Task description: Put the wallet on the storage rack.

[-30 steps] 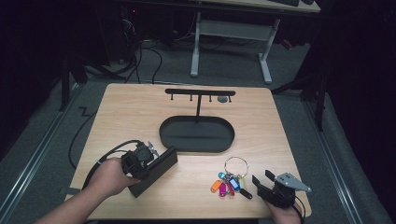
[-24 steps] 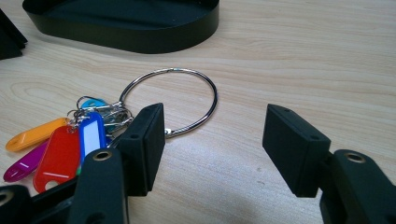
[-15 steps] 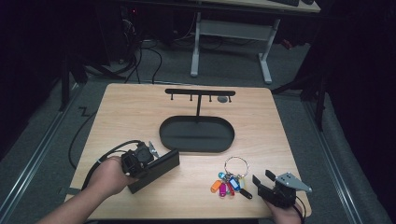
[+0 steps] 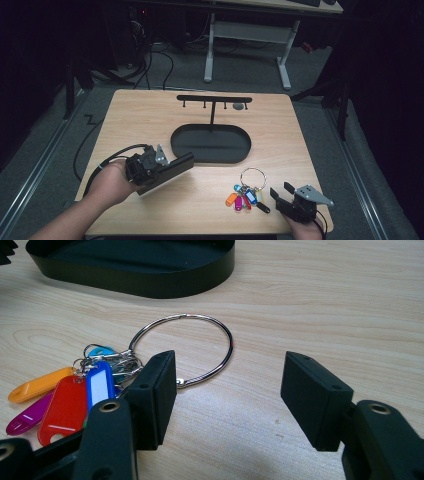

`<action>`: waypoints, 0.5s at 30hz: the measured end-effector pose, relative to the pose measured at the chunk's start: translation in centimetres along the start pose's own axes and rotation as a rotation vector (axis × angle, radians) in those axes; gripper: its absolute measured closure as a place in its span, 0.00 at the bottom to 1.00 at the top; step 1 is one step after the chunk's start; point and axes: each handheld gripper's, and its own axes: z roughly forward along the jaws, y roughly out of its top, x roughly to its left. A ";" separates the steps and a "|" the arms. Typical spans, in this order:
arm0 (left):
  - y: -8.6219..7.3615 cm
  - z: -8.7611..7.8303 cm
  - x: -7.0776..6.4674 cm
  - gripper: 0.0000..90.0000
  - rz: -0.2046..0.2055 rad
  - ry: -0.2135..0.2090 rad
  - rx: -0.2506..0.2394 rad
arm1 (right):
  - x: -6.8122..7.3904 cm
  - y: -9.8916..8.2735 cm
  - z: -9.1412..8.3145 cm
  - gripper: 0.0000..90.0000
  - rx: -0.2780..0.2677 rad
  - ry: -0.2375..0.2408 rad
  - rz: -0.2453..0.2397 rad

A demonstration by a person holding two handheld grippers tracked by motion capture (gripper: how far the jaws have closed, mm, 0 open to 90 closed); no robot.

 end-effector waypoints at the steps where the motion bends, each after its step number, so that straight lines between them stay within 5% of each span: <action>1: 0.3 0.0 0.0 0.84 0.012 0.008 0.000 | 0.0 0.0 0.0 0.44 0.000 0.000 0.000; 15: 3.8 0.8 0.0 0.84 0.139 0.095 -0.056 | -0.1 -0.2 -0.3 0.44 0.000 -0.001 0.005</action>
